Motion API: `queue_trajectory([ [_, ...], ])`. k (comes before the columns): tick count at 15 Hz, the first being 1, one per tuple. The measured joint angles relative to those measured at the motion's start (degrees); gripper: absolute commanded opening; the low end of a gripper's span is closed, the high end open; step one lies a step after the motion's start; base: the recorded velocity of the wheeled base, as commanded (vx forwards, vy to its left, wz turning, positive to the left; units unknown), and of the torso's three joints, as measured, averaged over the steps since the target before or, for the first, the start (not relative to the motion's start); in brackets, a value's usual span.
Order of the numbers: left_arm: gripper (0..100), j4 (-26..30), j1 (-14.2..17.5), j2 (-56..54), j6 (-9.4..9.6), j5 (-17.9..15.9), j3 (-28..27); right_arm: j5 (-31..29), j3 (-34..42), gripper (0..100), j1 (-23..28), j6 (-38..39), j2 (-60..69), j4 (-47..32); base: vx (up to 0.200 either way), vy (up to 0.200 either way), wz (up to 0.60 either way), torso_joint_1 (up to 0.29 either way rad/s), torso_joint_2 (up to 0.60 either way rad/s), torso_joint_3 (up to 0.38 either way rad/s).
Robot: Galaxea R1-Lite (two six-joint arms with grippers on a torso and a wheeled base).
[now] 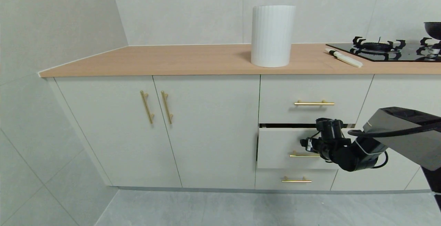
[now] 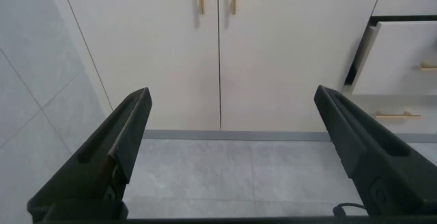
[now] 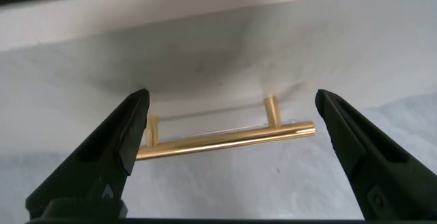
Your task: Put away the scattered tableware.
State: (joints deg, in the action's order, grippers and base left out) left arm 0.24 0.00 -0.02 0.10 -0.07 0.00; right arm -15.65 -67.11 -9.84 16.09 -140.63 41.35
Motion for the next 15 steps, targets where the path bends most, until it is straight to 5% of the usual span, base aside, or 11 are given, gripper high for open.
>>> queue_trajectory([
  [15, 100, 0.0, 0.0, 0.0, 0.0, 0.0, 0.0, 0.16, -8.41, 100, 1.96, 5.45, -4.08, -0.09, 0.0, 0.0, 0.0, 0.0, 0.0, 0.0],
])
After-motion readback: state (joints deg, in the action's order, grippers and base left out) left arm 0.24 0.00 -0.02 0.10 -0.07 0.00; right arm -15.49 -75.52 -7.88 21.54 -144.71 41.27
